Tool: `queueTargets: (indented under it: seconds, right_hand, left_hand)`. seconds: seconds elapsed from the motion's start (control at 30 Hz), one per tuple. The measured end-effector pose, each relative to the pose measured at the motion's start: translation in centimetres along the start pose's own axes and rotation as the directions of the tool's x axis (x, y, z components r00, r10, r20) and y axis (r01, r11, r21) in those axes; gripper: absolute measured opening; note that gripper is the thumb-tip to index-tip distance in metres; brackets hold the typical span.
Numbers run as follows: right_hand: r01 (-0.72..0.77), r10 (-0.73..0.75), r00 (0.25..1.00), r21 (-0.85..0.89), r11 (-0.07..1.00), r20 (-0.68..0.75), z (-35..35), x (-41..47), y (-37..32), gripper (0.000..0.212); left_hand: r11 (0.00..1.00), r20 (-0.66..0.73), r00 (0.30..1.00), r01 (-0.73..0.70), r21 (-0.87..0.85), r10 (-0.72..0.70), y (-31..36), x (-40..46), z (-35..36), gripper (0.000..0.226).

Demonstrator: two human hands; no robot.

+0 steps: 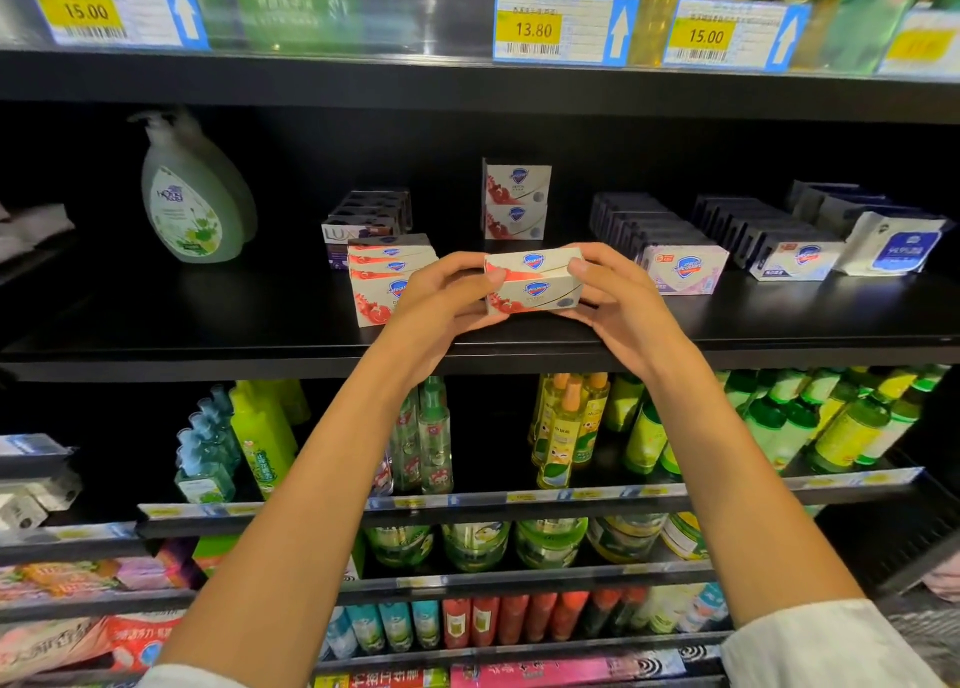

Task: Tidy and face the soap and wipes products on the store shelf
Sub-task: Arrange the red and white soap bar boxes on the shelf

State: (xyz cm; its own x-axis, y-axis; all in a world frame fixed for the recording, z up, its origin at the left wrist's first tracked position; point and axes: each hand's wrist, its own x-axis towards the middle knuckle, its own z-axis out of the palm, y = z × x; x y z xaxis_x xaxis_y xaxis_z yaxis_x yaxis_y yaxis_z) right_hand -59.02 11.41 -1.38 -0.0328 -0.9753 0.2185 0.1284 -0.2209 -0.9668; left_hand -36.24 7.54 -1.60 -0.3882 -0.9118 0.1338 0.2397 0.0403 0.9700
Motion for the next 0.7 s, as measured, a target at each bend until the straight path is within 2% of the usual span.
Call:
queueTargets:
  seconds: [0.17,0.37,0.57,0.7]
  right_hand:
    - [-0.067,0.066,0.998,0.107,0.992,0.013,0.2,0.0,-0.3,0.033]
    - [-0.046,0.046,0.999,0.039,0.998,0.006,-0.1,0.0,-0.1,0.028]
    - [0.041,-0.040,0.999,-0.007,0.999,0.024,-0.7,0.1,0.3,0.031]
    - [0.049,-0.048,0.998,-0.037,0.998,0.033,-0.8,0.2,0.6,0.034]
  left_hand:
    - [0.999,-0.022,0.999,-0.044,-0.004,0.044,-0.3,-0.1,0.0,0.032]
    - [0.999,0.023,0.999,-0.042,0.003,0.042,-0.3,-0.1,-0.2,0.035]
    - [0.994,0.054,0.996,0.071,-0.079,-0.067,0.0,0.0,0.0,0.072]
    - [0.987,0.070,0.992,0.115,-0.110,-0.108,0.2,0.2,0.1,0.071]
